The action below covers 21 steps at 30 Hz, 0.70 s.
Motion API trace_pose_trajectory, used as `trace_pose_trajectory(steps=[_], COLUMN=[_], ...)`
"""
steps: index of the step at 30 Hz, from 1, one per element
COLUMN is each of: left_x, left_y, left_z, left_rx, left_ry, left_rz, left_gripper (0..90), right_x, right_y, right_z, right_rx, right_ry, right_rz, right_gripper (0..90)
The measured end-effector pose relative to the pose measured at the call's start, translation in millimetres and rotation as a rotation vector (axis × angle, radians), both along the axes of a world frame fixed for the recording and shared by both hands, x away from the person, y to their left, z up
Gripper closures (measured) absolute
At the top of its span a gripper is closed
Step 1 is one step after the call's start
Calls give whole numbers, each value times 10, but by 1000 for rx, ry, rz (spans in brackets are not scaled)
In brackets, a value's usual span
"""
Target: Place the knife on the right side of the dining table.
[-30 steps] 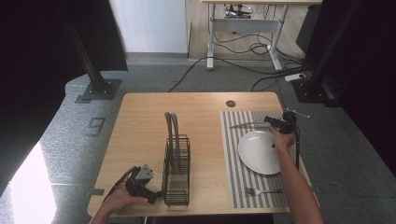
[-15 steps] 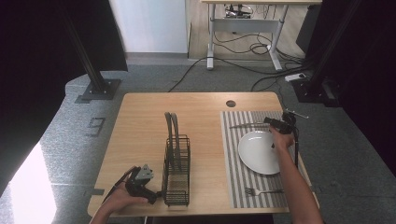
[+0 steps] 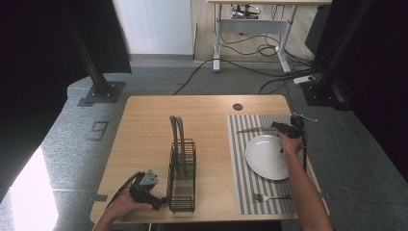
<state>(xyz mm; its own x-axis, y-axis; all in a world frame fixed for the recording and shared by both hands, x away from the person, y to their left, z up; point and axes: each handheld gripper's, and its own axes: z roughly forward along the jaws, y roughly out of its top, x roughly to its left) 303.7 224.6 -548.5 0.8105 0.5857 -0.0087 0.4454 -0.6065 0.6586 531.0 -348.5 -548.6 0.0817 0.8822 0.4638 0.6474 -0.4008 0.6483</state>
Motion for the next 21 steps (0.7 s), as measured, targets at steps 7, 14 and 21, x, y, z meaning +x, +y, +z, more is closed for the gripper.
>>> trace_pose_trajectory(steps=[7, 14, 21], left_x=[-2, 0, 2], left_y=[-1, 0, -1], left_z=[0, 0, 0], left_rx=[1, 0, 0], left_ry=[0, 0, 0], left_rz=[2, 1, -1], left_gripper=[0, 0, 0], right_x=[-24, -38, 54], right_y=[61, 68, 125], right_z=[63, 239, 423], right_rx=[-8, -63, -110], right_ry=[-5, -29, -23], right_rz=[27, 63, 155], right_gripper=[443, 430, 430])
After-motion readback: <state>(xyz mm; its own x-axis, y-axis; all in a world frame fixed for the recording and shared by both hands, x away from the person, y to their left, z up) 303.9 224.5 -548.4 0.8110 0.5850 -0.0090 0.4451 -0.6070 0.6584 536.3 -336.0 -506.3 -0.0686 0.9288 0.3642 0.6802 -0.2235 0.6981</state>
